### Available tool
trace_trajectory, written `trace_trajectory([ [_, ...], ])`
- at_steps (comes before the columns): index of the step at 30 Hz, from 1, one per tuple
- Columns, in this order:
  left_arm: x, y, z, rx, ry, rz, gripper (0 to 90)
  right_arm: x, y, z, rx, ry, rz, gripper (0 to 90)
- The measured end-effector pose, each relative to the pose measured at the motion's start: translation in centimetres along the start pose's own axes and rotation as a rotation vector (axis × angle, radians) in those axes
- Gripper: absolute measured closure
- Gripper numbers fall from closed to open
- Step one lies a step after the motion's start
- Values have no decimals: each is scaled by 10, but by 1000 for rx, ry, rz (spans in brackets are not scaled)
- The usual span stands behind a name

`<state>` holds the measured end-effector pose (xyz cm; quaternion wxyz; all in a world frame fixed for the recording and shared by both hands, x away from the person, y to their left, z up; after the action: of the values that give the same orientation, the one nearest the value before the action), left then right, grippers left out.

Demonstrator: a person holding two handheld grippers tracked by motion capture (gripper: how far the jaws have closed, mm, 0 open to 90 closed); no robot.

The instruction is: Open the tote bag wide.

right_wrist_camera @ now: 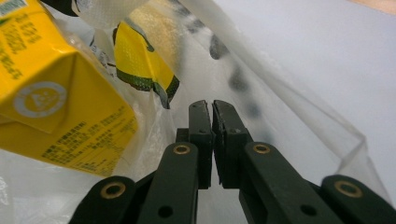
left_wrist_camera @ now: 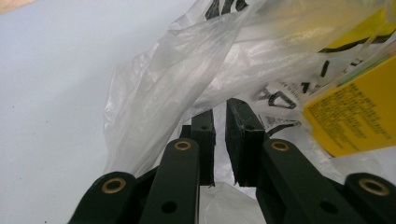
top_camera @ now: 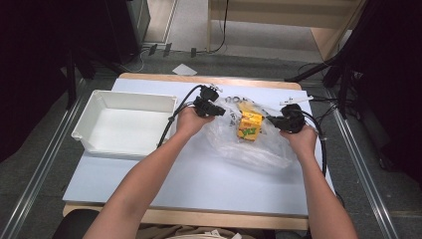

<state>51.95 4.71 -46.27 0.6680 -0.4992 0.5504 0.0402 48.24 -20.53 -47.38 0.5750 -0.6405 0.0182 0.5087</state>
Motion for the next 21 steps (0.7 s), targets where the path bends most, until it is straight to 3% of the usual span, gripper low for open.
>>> trace_trajectory([
  [4,6,2,5,-30,-6,-2,831,4,3,-5,3,27,5,884],
  [9,11,7,8,-27,-24,-5,838,6,9,-10,15,53,-19,884],
  [15,16,12,10,-21,-37,16,842,9,21,-14,35,55,19,884],
  [21,22,15,16,-31,-67,25,851,8,27,-21,34,77,15,885],
])
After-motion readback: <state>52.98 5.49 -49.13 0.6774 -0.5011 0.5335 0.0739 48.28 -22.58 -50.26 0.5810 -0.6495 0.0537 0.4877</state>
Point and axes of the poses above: each handheld gripper's, and its own axes: x roughly forward along the jaws, y roughly out of its underside, z roughly to its left, the point moved 5 cm from there along x, roughly forward along the jaws, and after that the axes turned 3 degrees about -y, right-handed, at the moved point
